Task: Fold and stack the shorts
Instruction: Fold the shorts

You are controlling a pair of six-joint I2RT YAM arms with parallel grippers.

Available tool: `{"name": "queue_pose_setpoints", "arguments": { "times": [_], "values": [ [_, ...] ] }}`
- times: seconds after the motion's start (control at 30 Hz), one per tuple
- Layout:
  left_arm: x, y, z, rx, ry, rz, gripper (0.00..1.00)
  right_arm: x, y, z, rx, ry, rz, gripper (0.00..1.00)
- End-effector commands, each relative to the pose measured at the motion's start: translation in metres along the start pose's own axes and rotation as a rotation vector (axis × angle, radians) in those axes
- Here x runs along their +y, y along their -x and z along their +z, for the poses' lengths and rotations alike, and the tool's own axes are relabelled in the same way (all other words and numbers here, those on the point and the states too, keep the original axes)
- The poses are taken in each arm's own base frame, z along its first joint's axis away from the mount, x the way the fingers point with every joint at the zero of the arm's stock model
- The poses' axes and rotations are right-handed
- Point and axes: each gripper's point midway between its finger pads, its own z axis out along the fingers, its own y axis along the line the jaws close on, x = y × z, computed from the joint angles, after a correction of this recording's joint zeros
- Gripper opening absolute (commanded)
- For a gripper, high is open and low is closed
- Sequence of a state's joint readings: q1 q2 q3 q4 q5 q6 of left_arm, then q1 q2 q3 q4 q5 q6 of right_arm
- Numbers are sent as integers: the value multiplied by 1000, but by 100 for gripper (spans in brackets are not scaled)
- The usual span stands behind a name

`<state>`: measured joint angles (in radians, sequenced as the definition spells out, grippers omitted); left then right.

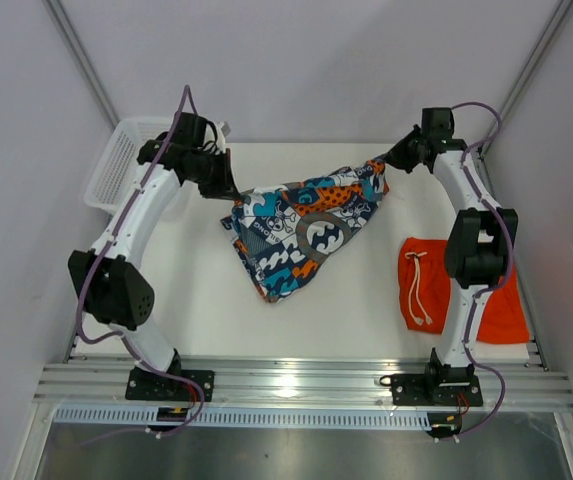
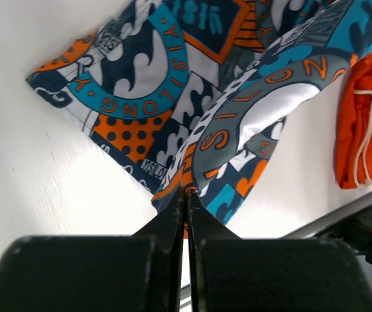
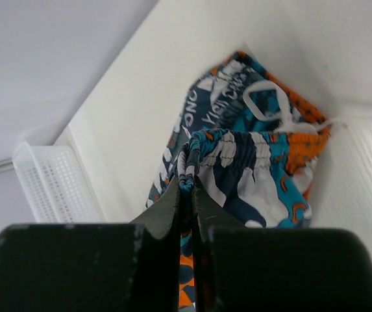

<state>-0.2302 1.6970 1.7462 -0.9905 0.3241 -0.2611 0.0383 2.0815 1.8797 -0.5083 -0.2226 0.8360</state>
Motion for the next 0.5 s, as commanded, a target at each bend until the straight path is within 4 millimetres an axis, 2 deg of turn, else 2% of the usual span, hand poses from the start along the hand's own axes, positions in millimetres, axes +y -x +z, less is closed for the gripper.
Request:
{"name": "queue_pose_setpoints", "arguments": {
  "times": [0.0, 0.07, 0.1, 0.27, 0.3, 0.33, 0.37, 0.4, 0.43, 0.47],
  "values": [
    [12, 19, -2, -43, 29, -25, 0, 41, 22, 10, -50, 122, -26, 0],
    [26, 21, 8, -32, 59, -68, 0, 56, 27, 15, -56, 162, -35, 0],
    [29, 22, 12, -30, 64, -80, 0, 55, 21, 29, -46, 164, -34, 0],
    [52, 17, 34, -1, 123, -153, 0, 76, 21, 54, -59, 277, -5, 0],
    [57, 12, 40, 10, 126, -166, 0, 90, 26, 54, -83, 321, -20, 1],
    [60, 11, 43, 14, 130, -176, 0, 89, 19, 67, -69, 326, -23, 5],
    [64, 10, 47, 17, 140, -189, 0, 95, 19, 71, -75, 354, -33, 34],
    [70, 6, 53, 27, 156, -197, 0, 103, 16, 74, -65, 388, -38, 52],
    [74, 5, 57, 33, 168, -205, 0, 105, 15, 83, -61, 416, -39, 67],
    [80, 2, 64, 47, 190, -219, 0, 115, 19, 84, -77, 469, -36, 77]
  ]
}}
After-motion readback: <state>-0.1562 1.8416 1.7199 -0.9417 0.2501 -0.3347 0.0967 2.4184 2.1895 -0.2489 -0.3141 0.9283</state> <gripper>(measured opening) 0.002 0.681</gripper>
